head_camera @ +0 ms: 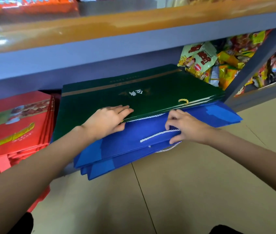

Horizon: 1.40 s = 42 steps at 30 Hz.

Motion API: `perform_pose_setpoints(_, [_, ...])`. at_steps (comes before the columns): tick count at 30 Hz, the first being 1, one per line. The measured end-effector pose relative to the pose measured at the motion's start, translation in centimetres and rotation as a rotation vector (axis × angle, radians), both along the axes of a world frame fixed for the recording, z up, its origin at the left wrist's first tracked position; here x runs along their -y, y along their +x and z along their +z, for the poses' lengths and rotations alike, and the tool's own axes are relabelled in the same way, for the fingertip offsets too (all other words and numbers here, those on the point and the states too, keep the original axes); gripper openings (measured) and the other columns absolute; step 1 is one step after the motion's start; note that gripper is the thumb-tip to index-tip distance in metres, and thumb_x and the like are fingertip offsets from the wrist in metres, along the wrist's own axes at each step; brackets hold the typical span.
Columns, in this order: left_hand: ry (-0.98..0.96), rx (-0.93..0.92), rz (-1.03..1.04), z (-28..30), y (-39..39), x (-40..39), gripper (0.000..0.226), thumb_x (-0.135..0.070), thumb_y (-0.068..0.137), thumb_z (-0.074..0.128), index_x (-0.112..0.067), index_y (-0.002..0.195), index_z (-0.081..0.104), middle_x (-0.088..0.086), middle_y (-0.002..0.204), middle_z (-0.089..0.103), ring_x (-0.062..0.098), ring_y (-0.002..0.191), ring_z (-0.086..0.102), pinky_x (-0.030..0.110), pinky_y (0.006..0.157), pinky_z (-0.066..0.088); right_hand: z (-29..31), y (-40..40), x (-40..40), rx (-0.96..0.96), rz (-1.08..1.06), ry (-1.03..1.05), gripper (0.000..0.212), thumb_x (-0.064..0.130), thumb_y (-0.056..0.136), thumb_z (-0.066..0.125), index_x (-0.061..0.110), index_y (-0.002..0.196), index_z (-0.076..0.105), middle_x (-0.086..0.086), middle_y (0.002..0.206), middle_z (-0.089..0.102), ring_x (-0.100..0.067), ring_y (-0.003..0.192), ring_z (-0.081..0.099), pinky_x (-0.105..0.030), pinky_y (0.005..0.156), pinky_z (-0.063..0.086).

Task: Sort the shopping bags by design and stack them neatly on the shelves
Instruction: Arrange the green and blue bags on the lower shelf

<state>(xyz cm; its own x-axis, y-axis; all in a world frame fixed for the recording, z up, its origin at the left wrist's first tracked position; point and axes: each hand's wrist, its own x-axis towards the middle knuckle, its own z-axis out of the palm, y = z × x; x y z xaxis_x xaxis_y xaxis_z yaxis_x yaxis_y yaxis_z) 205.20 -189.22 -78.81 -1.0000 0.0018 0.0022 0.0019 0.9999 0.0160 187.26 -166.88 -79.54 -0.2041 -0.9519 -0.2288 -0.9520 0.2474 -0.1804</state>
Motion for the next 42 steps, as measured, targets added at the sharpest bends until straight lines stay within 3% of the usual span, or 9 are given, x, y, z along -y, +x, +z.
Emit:
perform_pose_setpoints(3, [0.057,-0.017,0.056,0.9,-0.3,0.0,0.055,-0.022,0.091,0.055,-0.013,0.143,0.037,0.006,0.146,0.041,0.027,0.127,0.048,0.039,0.097,0.045,1.6,-0.7,1.3,-0.22,0.05,-0.08,0.041,0.037,0.071,0.078,0.012,0.094,0.055,0.0,0.098,0.04,-0.016,0.092,0.036,-0.026,0.079,0.027])
perform_pose_setpoints(6, [0.1,-0.008,0.101,1.1,-0.3,0.1,0.056,-0.026,0.093,0.051,-0.018,0.144,0.031,0.001,0.148,0.037,0.028,0.125,0.048,0.043,0.096,0.045,3.0,-0.2,3.3,-0.643,0.083,-0.232,0.051,0.033,0.056,0.088,0.006,0.084,0.055,-0.009,0.081,0.053,-0.025,0.073,0.052,-0.031,0.062,0.041])
perform_pose_setpoints(9, [0.102,0.026,0.112,0.5,-0.3,-0.1,0.056,-0.028,0.093,0.05,-0.02,0.144,0.03,-0.001,0.149,0.035,0.024,0.13,0.042,0.038,0.101,0.041,2.8,0.2,4.1,-0.791,0.037,-0.29,0.073,0.046,0.047,0.089,0.007,0.097,0.052,-0.013,0.089,0.057,-0.028,0.075,0.054,-0.032,0.064,0.044])
perform_pose_setpoints(15, [0.013,0.242,0.159,-1.4,0.3,-0.5,0.077,-0.057,0.087,0.05,-0.026,0.148,0.015,-0.002,0.156,0.013,0.021,0.144,0.013,0.043,0.117,0.015,1.1,-0.7,4.6,-0.683,-0.083,-0.012,0.135,0.068,0.033,0.08,0.022,0.148,0.025,-0.019,0.146,0.035,-0.04,0.129,0.039,-0.06,0.103,0.028])
perform_pose_setpoints(18, [0.039,0.333,0.311,-2.2,0.4,-0.3,0.093,-0.064,0.078,0.056,-0.029,0.149,0.007,0.0,0.158,0.001,0.028,0.144,0.001,0.054,0.115,0.005,0.7,-1.1,5.0,-0.69,-0.058,0.005,0.131,0.065,0.043,0.08,0.025,0.15,0.016,-0.016,0.153,0.023,-0.039,0.137,0.027,-0.063,0.107,0.015])
perform_pose_setpoints(22, [0.105,0.344,0.348,-2.4,-0.1,-0.4,0.095,-0.06,0.078,0.06,-0.029,0.149,0.004,0.003,0.157,-0.003,0.03,0.144,-0.002,0.056,0.114,0.004,-0.3,-1.5,4.3,-0.648,-0.113,-0.092,0.124,0.063,0.037,0.083,0.021,0.144,0.036,-0.019,0.145,0.037,-0.041,0.128,0.04,-0.065,0.102,0.024])
perform_pose_setpoints(28, [0.029,0.345,0.235,-2.7,-0.4,0.1,0.092,-0.064,0.082,0.05,-0.026,0.15,0.001,0.001,0.157,-0.008,0.028,0.144,-0.012,0.053,0.115,-0.003,-0.2,-4.2,2.7,-0.541,-0.177,0.157,0.12,0.062,0.067,0.068,0.029,0.148,-0.015,-0.01,0.156,-0.01,-0.033,0.143,0.0,-0.058,0.112,0.005])
perform_pose_setpoints(35, [0.024,0.325,0.254,-3.3,-0.2,-0.9,0.085,-0.061,0.089,0.041,-0.023,0.15,-0.005,-0.004,0.158,-0.008,0.026,0.144,-0.012,0.048,0.116,-0.003,1.0,-6.1,1.6,-0.662,-0.187,0.209,0.113,0.059,0.068,0.07,0.029,0.149,-0.003,-0.009,0.156,-0.002,-0.031,0.143,0.004,-0.059,0.111,0.003])
perform_pose_setpoints(42, [-0.04,0.247,0.247,-3.0,-1.3,-2.7,0.083,-0.064,0.087,0.037,-0.025,0.15,-0.001,-0.002,0.158,-0.006,0.027,0.144,-0.01,0.05,0.115,-0.003,0.6,-5.6,1.6,-0.443,-0.202,0.242,0.105,0.059,0.07,0.069,0.027,0.149,0.009,-0.008,0.155,-0.002,-0.032,0.143,0.0,-0.057,0.112,0.003])
